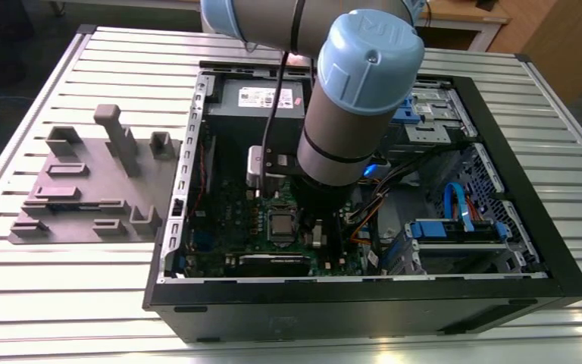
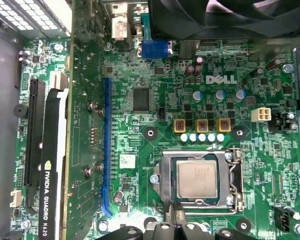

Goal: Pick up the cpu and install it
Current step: 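Install the first cpu locking lever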

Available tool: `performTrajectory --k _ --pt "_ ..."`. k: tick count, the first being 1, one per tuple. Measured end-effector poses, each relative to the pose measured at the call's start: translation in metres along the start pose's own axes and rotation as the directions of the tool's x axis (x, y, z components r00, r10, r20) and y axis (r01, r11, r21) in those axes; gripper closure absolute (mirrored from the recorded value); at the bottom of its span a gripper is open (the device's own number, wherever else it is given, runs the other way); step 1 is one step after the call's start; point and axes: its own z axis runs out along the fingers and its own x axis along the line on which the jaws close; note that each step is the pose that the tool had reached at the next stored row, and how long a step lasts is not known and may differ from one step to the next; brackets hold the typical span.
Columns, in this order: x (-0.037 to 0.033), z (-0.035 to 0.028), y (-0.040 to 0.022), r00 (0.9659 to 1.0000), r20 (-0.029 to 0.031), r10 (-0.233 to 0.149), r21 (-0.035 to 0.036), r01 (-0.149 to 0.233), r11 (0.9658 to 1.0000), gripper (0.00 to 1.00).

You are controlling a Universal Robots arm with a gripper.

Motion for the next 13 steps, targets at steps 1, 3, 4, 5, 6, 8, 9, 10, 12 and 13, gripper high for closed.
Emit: performTrajectory --k 1,3,4,5,6,8,9,10,12,13 --pt "0.0000 0.0008 0.0000 1.0000 -0.0004 0.000 -0.0001 0.000 1.0000 0.90" --pt "0.0001 0.0021 -0.0001 1.0000 -0.0008 -0.001 -0.0003 0.001 1.0000 0.90" --pt "0.0002 0.0025 -0.0001 1.0000 -0.0007 -0.001 -0.0002 0.001 1.0000 0.90" --pt "0.0001 0.0029 -0.0002 1.0000 -0.0005 -0.001 -0.0002 0.001 1.0000 0.90" --pt "0.0001 0.0034 -0.0002 1.0000 -0.0003 -0.001 -0.0001 0.001 1.0000 0.90" --pt "0.0000 0.0040 -0.0003 1.0000 -0.0002 -0.001 0.0000 0.001 1.0000 0.90" --pt "0.0000 0.0041 -0.0003 1.0000 -0.0005 -0.001 -0.0001 0.001 1.0000 0.90" --pt "0.0001 0.0043 -0.0003 1.0000 -0.0005 -0.001 -0.0002 0.001 1.0000 0.90" --pt "0.0001 0.0047 -0.0004 1.0000 -0.0001 -0.001 -0.0003 0.001 1.0000 0.90" --pt "0.0001 0.0048 -0.0007 1.0000 0.0002 -0.001 -0.0002 0.001 1.0000 0.90"
